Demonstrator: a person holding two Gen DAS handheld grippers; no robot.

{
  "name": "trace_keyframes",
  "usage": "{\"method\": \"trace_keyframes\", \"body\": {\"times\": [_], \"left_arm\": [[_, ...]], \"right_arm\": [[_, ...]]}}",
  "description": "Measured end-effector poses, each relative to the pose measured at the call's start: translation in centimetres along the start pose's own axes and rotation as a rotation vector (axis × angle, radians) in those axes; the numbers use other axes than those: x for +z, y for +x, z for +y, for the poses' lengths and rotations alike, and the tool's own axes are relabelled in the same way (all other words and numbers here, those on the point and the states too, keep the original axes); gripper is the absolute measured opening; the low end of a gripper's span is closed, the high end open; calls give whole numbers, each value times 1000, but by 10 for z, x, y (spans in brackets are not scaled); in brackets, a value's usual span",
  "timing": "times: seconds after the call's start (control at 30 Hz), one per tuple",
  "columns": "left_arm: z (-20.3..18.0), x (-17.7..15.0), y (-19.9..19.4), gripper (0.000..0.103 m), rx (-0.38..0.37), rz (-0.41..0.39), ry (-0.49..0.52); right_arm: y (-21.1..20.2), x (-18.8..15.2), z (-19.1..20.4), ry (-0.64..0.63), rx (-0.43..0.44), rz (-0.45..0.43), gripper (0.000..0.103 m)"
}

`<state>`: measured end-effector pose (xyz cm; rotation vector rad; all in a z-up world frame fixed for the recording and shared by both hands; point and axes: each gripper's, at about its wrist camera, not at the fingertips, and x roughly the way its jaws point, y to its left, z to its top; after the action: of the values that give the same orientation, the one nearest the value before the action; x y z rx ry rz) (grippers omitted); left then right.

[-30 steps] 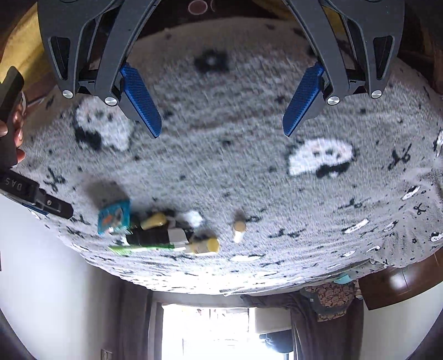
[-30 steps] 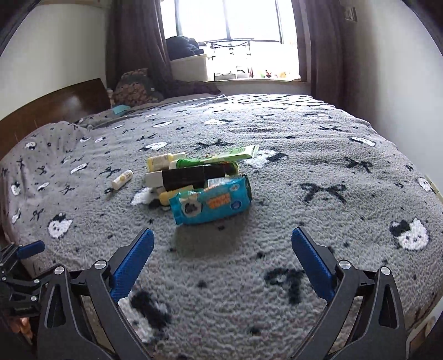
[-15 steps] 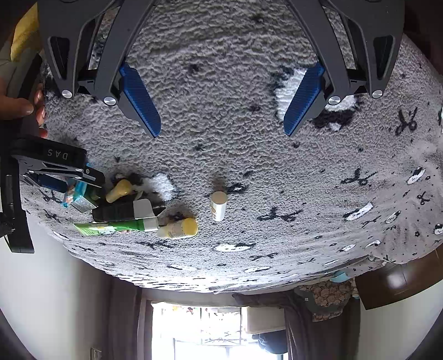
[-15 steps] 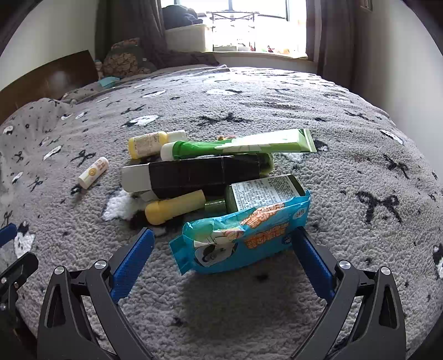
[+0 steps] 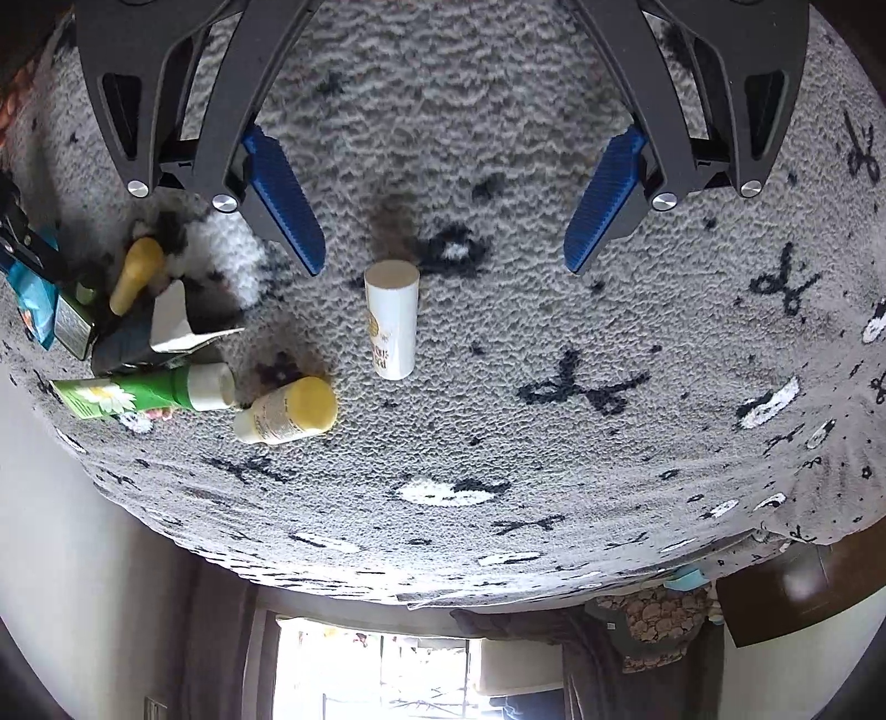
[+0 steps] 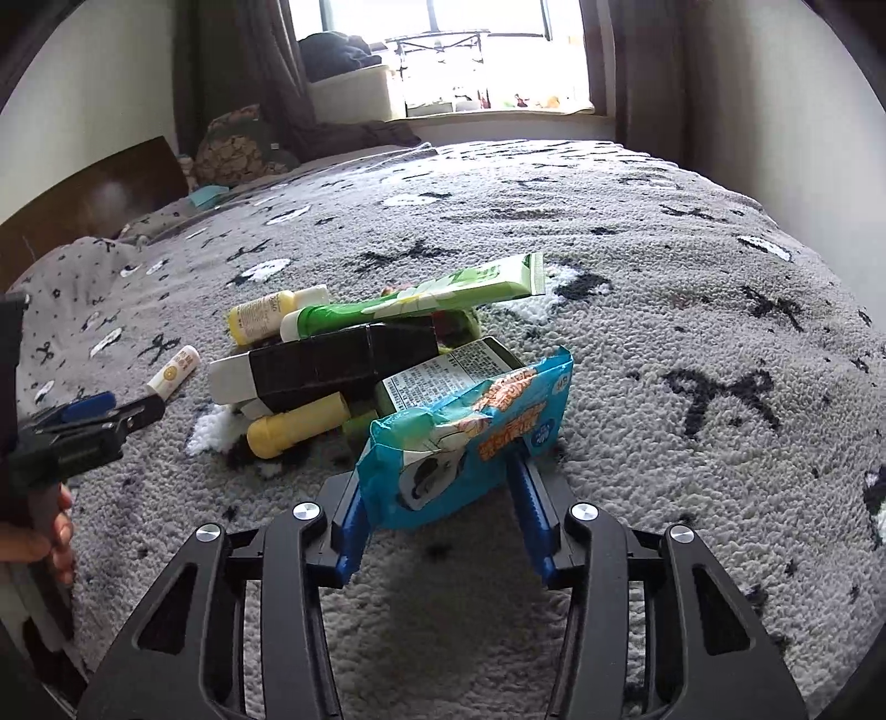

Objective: Collect trash
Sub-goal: 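Grasp the white stick with the left gripper while the right grasps the blue wipes packet, then carry the white stick and blue packet down past the bed edge to the bin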

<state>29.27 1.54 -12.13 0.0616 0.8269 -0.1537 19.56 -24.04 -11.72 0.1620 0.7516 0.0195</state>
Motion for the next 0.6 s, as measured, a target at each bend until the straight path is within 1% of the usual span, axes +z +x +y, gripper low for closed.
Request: {"method": "trace_keyframes", "body": {"times": [0.03, 0.07, 0.13, 0.17, 0.23, 0.27, 0.33, 0.37, 0.47, 0.6], "left_arm": [[-1, 3, 5, 72, -8, 9, 2], [-2, 6, 10, 68, -16, 22, 4], [-4, 11, 18, 55, -15, 38, 5], [-4, 12, 21, 52, -16, 43, 4], [-3, 15, 25, 40, -22, 47, 2], [-4, 16, 26, 36, -29, 47, 4], [-5, 17, 28, 22, -38, 53, 11], [-8, 16, 28, 19, -34, 53, 22], [-14, 13, 24, 18, -15, 46, 48], [-15, 3, 5, 18, -34, 33, 29]], "right_arm": [[-1, -1, -1, -7, 0, 2, 41], [-2, -2, -2, -13, 0, 1, 36], [-4, -3, -4, -22, -10, -3, 28], [-5, -4, -6, -25, -15, -6, 26], [-7, -5, -10, -26, -21, -10, 21], [-8, -6, -12, -28, -26, -14, 19], [-11, -8, -16, -30, -30, -20, 17], [-13, -9, -18, -28, -30, -22, 16], [-21, -12, -22, -31, -29, -33, 15], [-46, -16, -18, -65, -59, -80, 13]]}}
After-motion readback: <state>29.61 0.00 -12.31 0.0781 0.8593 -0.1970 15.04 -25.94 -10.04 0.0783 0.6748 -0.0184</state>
